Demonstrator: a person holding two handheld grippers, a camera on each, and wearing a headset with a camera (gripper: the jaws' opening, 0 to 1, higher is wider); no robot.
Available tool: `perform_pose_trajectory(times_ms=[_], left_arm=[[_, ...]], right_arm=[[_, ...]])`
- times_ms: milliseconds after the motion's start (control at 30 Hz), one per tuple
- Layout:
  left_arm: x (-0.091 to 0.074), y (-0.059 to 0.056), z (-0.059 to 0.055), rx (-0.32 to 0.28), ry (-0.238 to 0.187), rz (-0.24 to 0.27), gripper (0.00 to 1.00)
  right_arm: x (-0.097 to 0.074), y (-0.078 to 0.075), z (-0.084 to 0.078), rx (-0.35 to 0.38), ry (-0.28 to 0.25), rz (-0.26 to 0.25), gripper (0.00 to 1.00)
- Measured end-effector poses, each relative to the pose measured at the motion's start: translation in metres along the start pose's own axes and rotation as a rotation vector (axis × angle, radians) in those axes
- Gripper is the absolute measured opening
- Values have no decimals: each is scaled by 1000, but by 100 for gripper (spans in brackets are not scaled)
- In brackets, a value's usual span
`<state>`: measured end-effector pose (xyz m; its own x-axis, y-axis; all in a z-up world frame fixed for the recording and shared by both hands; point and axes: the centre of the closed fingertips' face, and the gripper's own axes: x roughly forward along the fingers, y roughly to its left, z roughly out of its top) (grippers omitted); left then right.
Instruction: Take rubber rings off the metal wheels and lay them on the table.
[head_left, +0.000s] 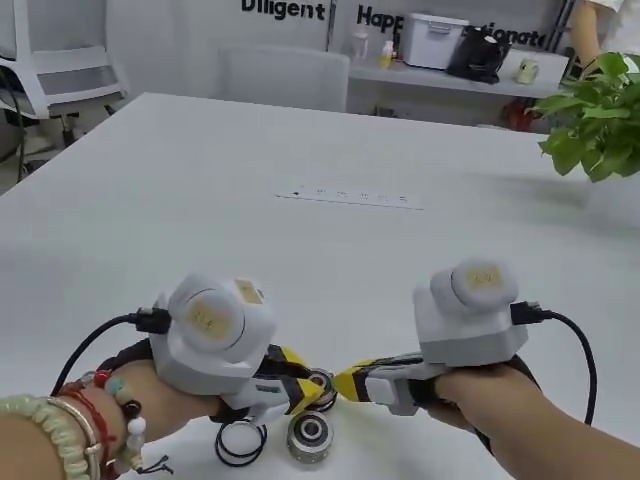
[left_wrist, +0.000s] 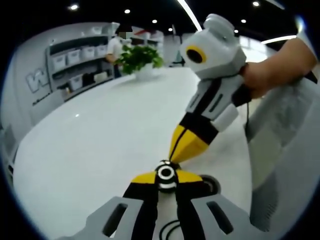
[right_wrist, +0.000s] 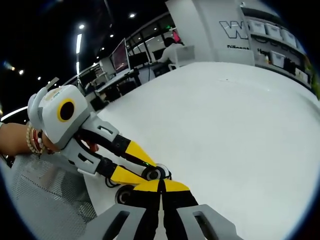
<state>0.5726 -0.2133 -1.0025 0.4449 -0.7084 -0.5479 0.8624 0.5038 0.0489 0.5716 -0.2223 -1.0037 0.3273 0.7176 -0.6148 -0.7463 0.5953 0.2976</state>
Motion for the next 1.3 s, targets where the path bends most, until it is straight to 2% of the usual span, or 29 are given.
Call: perform_pose_trajectory(times_ms=[833, 1033, 1067, 1100, 1133, 1167, 1200, 1233, 1300], left_arm=[[0, 0, 0, 2, -8, -1, 12], [0, 0, 0, 1, -10, 1, 12], [0, 0, 0, 0, -11, 1, 12], [0, 0, 0, 0, -12, 2, 12], [0, 0, 0, 0, -12, 2, 12], [0, 0, 0, -2, -14, 4, 12], [0, 0, 0, -1, -14, 5, 12], [0, -1, 0, 0, -15, 6, 12], [0, -1, 0, 4, -14, 6, 13]], right_arm=[[2, 6, 3, -34, -6, 18, 0], [3, 12, 6, -46, -20, 38, 0], [4, 16, 13, -56, -60, 60, 0], [3, 22, 13, -29, -46, 76, 0], [4, 24, 16, -67, -58, 73, 0], [4, 23, 15, -103, -45, 58, 0], [6, 21, 16, -113, -50, 41, 0], [6, 22, 14, -101, -47, 54, 0], [5, 14, 11, -66, -36, 40, 0]])
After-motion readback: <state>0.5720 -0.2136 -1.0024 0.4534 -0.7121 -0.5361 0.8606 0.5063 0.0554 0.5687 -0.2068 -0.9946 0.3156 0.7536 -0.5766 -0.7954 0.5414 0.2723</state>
